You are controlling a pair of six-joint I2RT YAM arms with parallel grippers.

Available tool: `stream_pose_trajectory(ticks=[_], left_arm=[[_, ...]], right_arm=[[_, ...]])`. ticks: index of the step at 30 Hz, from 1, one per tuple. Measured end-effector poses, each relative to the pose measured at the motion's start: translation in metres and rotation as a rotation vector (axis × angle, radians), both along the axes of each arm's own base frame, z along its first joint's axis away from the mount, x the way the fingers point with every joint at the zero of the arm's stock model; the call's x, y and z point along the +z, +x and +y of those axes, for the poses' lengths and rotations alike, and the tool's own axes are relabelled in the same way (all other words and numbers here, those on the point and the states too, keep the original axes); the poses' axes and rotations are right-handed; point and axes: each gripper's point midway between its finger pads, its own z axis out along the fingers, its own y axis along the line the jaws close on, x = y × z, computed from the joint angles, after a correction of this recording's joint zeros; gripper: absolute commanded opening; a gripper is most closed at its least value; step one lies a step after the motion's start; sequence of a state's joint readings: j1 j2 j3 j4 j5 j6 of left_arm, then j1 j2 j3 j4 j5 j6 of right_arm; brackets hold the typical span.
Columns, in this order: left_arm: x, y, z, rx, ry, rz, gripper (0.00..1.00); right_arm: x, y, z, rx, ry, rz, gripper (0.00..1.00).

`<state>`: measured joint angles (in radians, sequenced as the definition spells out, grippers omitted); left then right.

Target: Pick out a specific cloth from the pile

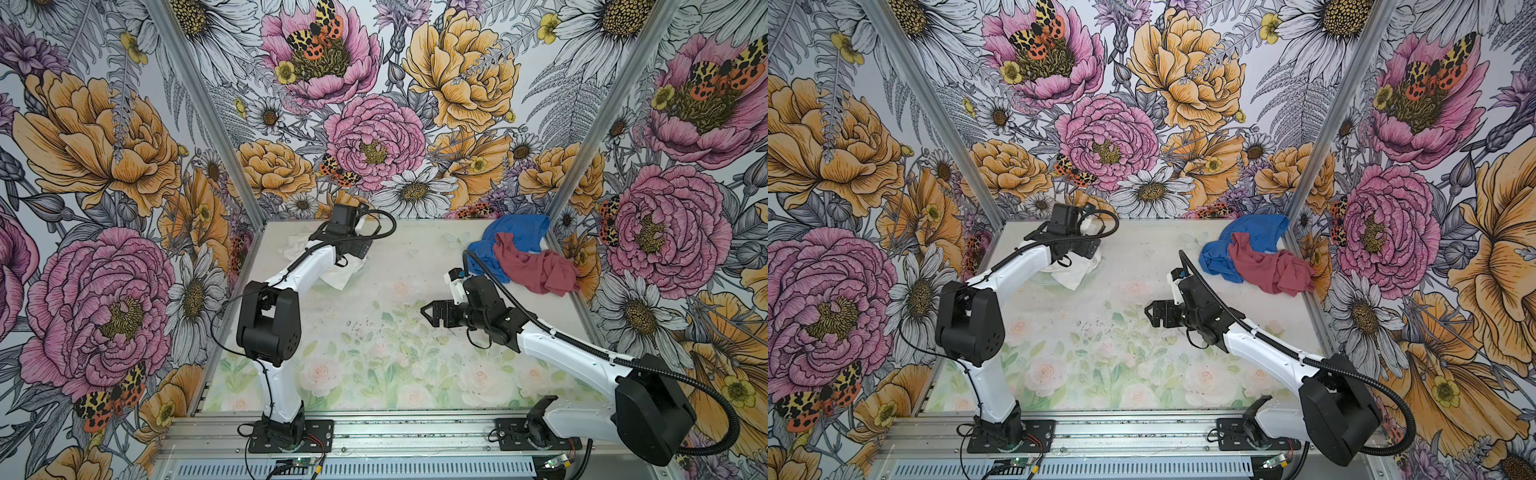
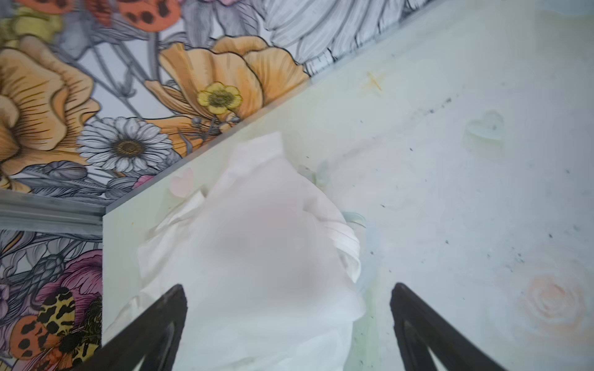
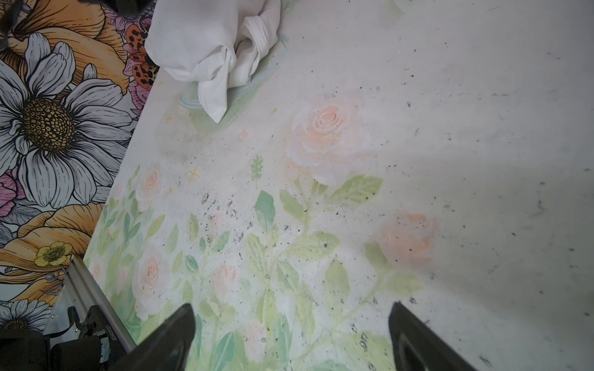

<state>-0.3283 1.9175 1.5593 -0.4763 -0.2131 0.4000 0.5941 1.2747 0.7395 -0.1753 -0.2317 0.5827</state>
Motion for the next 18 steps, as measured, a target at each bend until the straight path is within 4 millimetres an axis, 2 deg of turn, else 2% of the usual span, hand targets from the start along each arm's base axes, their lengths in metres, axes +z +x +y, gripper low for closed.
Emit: stream_pose_trajectory(ticks=[2,3,5,7,10,15,17,18], left_arm=[[-0.034,-0.008,-0.009,-0.038,0.075,0.08,0.99],[-0.05,-0.011,-0.008,-0.043,0.111,0.119,0.99],[-0.081,-0.014,0.002,-0.033,0.179,0.203,0.99],[-0.1,-0.014,0.012,-0.019,0.223,0.26,0.99],[-0.111,-0.008,0.021,0.007,0.272,0.295,0.99],[-0.111,0.011,0.03,0.062,0.334,0.279,0.99],[-0.111,0.015,0.033,0.084,0.346,0.271,0.92],[-0.112,0.017,0.035,0.1,0.341,0.269,0.84]], right_arm=[[0.001,-0.001,0.0,0.0,0.002,-0.003,0.94],[0.002,-0.001,-0.002,-0.002,0.004,-0.005,0.94],[0.002,-0.002,-0.004,-0.007,0.005,-0.008,0.94],[0.0,-0.002,-0.008,-0.014,0.003,-0.006,0.94],[-0.004,-0.004,-0.011,-0.021,-0.002,0.003,0.94],[-0.005,-0.002,-0.016,-0.033,-0.002,0.003,0.95],[-0.004,-0.001,-0.018,-0.041,0.001,-0.001,0.95],[-0.003,0.0,-0.02,-0.046,0.002,-0.002,0.94]])
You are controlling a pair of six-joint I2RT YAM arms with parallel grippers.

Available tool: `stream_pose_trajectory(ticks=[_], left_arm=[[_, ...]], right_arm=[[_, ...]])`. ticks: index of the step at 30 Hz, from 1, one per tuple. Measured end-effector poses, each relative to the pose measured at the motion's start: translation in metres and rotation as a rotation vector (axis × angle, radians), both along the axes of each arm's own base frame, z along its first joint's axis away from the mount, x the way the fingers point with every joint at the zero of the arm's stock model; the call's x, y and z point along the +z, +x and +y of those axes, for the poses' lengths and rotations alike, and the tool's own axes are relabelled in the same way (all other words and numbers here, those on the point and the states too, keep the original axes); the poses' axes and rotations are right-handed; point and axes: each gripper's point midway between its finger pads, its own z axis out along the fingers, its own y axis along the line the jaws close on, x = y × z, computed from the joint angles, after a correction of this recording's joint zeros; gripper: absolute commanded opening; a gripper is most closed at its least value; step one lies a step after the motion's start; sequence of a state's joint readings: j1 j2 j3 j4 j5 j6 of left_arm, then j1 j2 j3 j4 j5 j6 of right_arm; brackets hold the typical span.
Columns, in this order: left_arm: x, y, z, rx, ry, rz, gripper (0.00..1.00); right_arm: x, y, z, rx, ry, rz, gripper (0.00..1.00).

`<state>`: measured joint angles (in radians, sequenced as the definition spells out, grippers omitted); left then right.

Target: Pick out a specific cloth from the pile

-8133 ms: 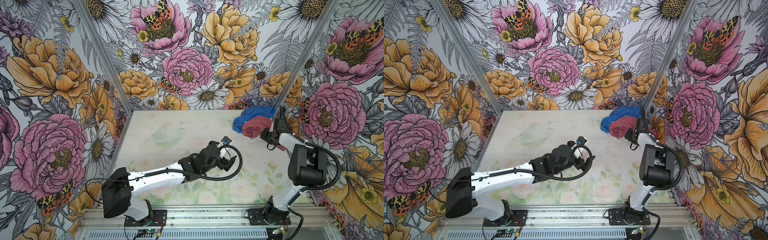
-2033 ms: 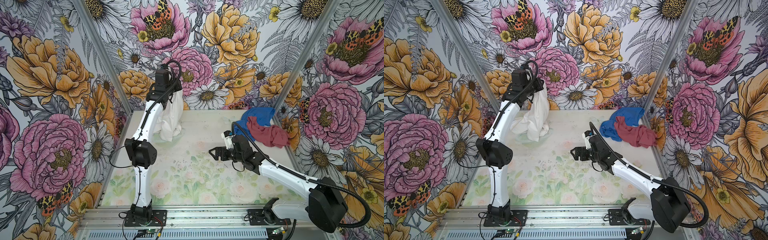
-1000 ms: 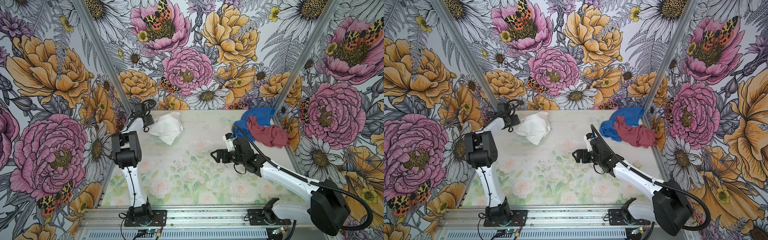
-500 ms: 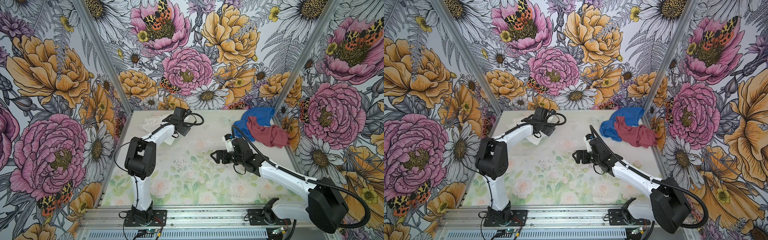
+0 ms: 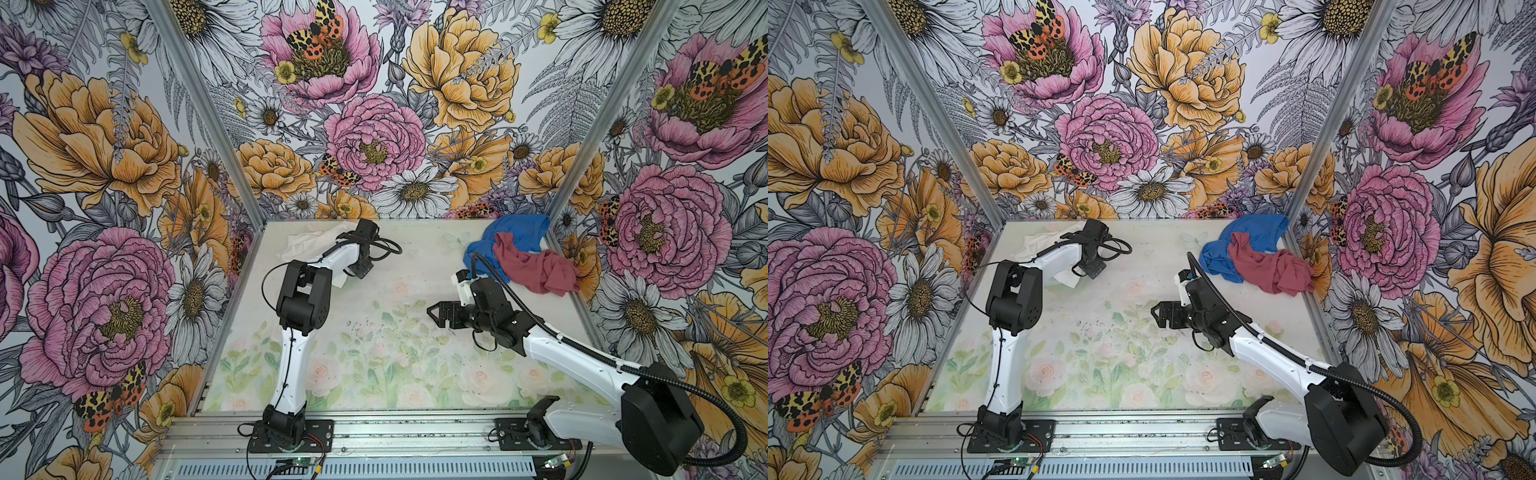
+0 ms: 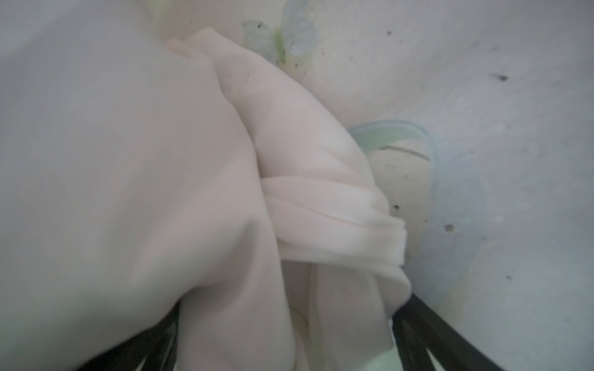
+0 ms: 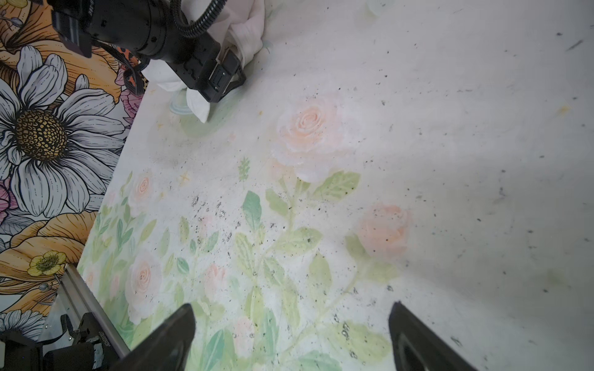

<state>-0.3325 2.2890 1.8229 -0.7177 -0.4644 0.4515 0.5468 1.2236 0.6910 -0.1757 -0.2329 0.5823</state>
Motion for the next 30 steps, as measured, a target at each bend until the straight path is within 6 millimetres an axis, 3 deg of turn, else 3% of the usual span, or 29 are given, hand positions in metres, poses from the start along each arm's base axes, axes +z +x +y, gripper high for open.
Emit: stream_pose_trajectory(ticks=[4,9,15,23,30], left_arm=[[-0.008,0.007,0.011,0.071,-0.085,0.006,0.38],[-0.013,0.012,0.032,0.174,-0.382,0.045,0.01],[0.004,0.011,0.047,0.236,-0.688,0.07,0.0],[0.043,0.012,0.067,0.373,-1.058,0.034,0.0],[0.045,0.008,0.101,0.514,-1.326,0.031,0.0]], right_arm=[[0.0,0.002,-0.003,-0.008,0.004,0.002,0.94],[0.001,0.003,-0.004,-0.011,0.005,0.002,0.94],[0.004,0.003,-0.004,-0.012,0.011,-0.007,0.94],[0.008,0.002,-0.004,-0.013,0.019,-0.016,0.94],[0.009,0.002,-0.004,-0.014,0.019,-0.017,0.94]])
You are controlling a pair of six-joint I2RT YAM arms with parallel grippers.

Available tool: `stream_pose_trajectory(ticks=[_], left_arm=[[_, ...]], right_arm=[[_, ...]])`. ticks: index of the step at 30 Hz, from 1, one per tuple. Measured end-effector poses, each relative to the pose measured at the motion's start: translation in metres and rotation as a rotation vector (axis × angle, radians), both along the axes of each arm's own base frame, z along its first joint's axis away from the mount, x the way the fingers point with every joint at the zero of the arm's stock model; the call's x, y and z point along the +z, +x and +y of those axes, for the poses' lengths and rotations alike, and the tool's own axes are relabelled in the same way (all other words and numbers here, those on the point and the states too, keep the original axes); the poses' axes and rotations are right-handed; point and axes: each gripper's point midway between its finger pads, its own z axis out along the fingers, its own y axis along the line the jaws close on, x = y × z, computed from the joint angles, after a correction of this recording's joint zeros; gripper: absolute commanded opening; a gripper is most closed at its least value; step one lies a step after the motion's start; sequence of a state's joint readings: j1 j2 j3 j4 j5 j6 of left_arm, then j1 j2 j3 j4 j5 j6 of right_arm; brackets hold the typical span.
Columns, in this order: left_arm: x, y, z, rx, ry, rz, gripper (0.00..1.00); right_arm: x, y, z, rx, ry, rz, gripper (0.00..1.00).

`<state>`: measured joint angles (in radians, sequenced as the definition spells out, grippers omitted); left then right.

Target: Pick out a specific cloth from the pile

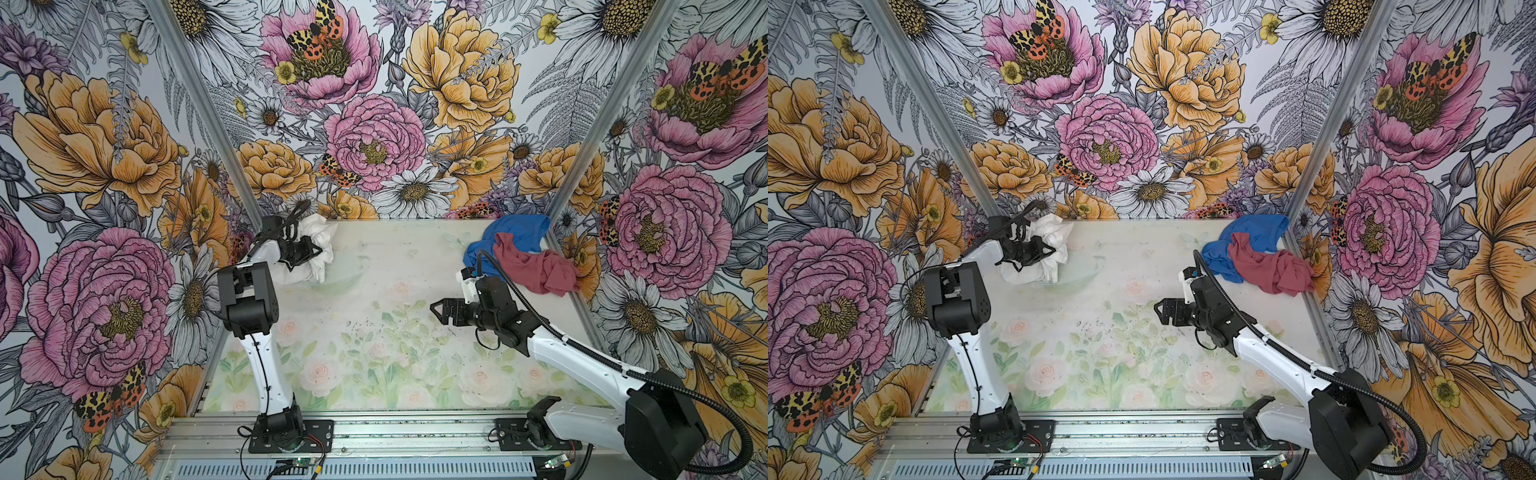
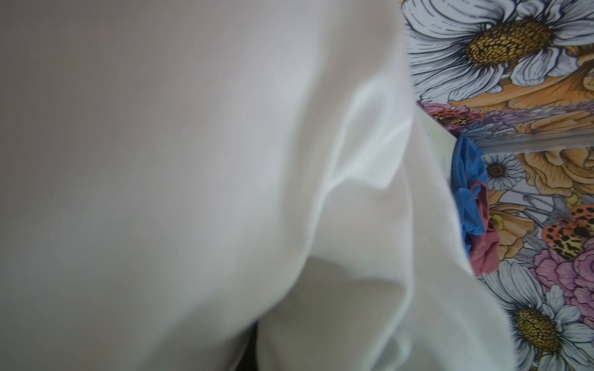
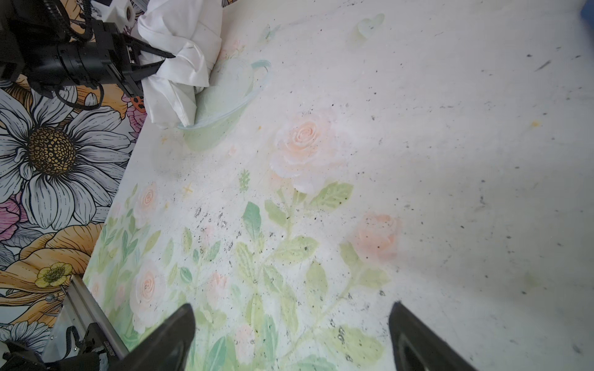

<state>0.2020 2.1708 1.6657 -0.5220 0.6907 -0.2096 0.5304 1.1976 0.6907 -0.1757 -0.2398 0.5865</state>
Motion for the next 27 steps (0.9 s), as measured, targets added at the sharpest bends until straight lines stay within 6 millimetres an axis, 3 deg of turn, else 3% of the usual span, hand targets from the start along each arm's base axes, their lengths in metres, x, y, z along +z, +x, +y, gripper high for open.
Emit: stream_pose_trajectory(ticks=[2,5,11,15,19,24,27], left_arm=[[0.006,0.002,0.001,0.011,-0.031,-0.01,0.0],[0.025,0.007,-0.016,0.001,-0.075,-0.042,0.0],[0.088,0.017,-0.056,-0.006,-0.186,-0.17,0.0],[0.11,0.019,-0.043,0.046,-0.167,-0.221,0.0],[0.088,0.018,-0.011,0.128,-0.05,-0.174,0.0],[0.031,0.006,0.02,0.198,0.145,-0.043,0.0],[0.001,-0.001,0.026,0.195,0.318,0.041,0.0]], right_arm=[[0.0,0.0,0.0,0.0,0.0,0.0,0.94],[0.0,0.0,0.0,0.001,-0.001,0.001,0.94],[0.0,0.0,0.0,0.001,-0.001,0.001,0.95],[0.0,0.0,0.0,0.001,-0.001,0.001,0.95],[0.0,0.0,0.0,0.001,-0.001,0.001,0.95],[0.0,0.0,0.0,0.001,-0.001,0.001,0.94],[0.0,0.0,0.0,0.001,-0.001,0.001,0.95]])
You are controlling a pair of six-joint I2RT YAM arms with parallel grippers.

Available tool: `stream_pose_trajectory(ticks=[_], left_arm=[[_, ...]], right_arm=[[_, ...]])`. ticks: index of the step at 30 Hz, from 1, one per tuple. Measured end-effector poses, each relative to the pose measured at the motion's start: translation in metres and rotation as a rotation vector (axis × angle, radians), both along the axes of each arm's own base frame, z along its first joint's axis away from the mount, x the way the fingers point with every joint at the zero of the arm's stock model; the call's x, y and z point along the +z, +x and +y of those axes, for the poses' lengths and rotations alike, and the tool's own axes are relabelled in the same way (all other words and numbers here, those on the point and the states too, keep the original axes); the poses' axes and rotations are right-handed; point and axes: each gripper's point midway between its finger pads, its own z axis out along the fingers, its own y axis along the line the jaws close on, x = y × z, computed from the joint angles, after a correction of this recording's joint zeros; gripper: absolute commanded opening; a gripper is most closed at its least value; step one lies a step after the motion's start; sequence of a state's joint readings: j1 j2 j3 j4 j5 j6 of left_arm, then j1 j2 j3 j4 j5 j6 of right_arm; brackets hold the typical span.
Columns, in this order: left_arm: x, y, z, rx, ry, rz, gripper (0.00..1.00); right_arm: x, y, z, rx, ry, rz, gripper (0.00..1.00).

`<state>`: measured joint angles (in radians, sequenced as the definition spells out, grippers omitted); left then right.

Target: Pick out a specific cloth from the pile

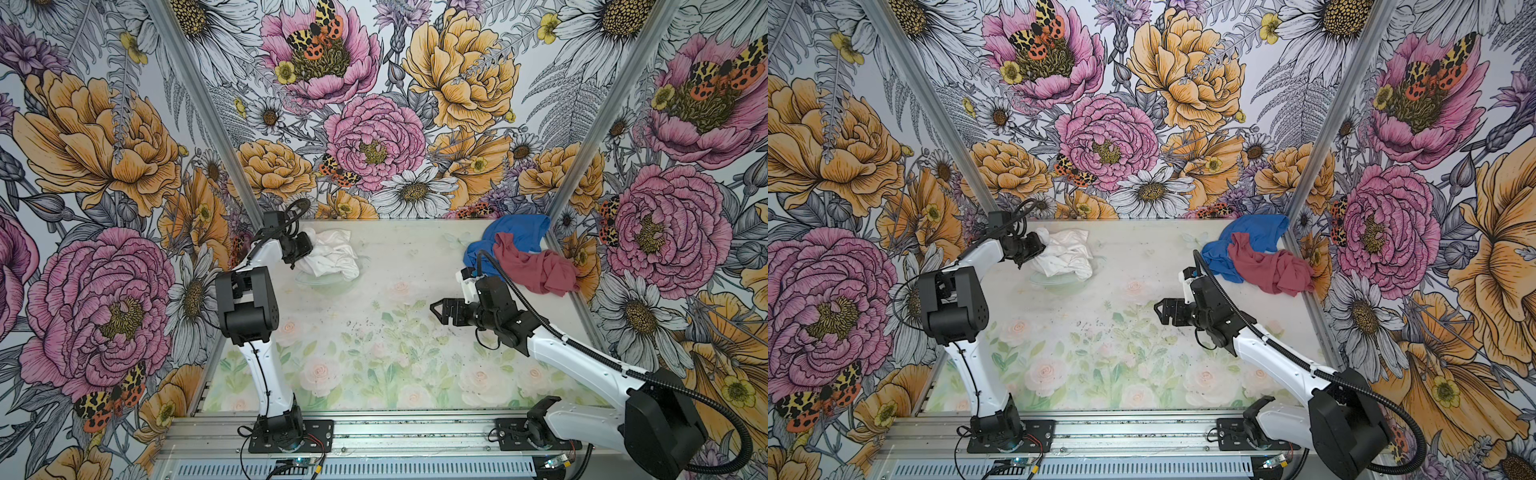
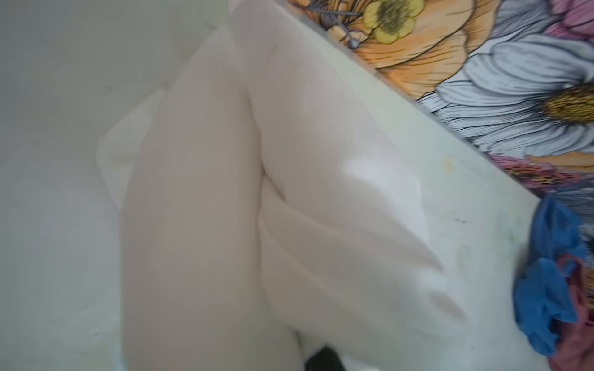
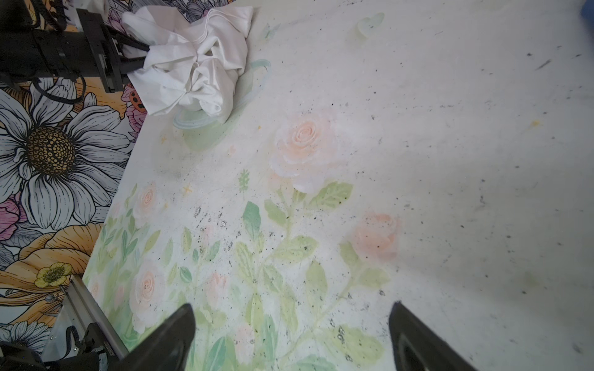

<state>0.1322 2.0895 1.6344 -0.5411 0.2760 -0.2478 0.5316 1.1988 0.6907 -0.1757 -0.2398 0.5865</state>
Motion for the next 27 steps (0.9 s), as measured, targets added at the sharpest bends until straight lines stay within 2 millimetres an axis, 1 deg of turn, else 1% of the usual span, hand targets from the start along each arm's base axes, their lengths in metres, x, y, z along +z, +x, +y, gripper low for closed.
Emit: stream_pose_trajectory(ticks=[2,4,8,11,12,14,15,17,20,22,24,26,27], left_arm=[[-0.01,0.002,-0.006,-0.034,0.141,0.05,0.0],[-0.013,0.007,-0.018,-0.082,0.302,0.079,0.0],[-0.018,0.015,-0.054,-0.196,0.637,0.123,0.0],[-0.032,0.014,-0.072,-0.272,0.865,0.171,0.0],[-0.04,0.011,-0.076,-0.296,0.934,0.193,0.0],[-0.047,0.008,-0.076,-0.318,1.039,0.225,0.0],[-0.046,0.009,-0.075,-0.323,1.074,0.231,0.03],[-0.046,0.009,-0.074,-0.337,1.112,0.241,0.2],[-0.046,0.009,-0.072,-0.351,1.104,0.246,0.36],[-0.042,0.009,-0.071,-0.355,1.056,0.233,0.47],[-0.035,0.005,-0.072,-0.377,0.984,0.212,0.55],[-0.025,-0.003,-0.073,-0.392,0.912,0.189,0.64],[-0.017,-0.006,-0.074,-0.399,0.878,0.174,0.67]], right_arm=[[0.0,0.0,0.0,0.001,0.0,0.0,0.95],[0.0,0.0,0.0,0.002,0.0,0.0,0.95],[0.0,0.0,0.0,0.002,0.0,-0.001,0.95],[0.001,-0.001,0.0,0.002,0.001,-0.003,0.95],[0.001,-0.002,0.0,0.002,0.002,-0.004,0.95],[0.001,-0.003,-0.001,0.002,0.002,-0.004,0.95],[0.0,-0.003,-0.001,0.001,0.002,-0.004,0.95],[-0.001,-0.003,-0.001,0.001,0.0,-0.002,0.95],[-0.001,-0.003,-0.001,0.001,0.0,-0.001,0.95],[-0.001,-0.003,-0.002,0.001,0.0,-0.001,0.95],[-0.001,-0.003,-0.002,0.001,0.0,-0.001,0.95],[-0.001,-0.003,-0.002,0.001,0.0,-0.001,0.95],[-0.001,-0.003,-0.002,0.001,0.0,-0.001,0.95]])
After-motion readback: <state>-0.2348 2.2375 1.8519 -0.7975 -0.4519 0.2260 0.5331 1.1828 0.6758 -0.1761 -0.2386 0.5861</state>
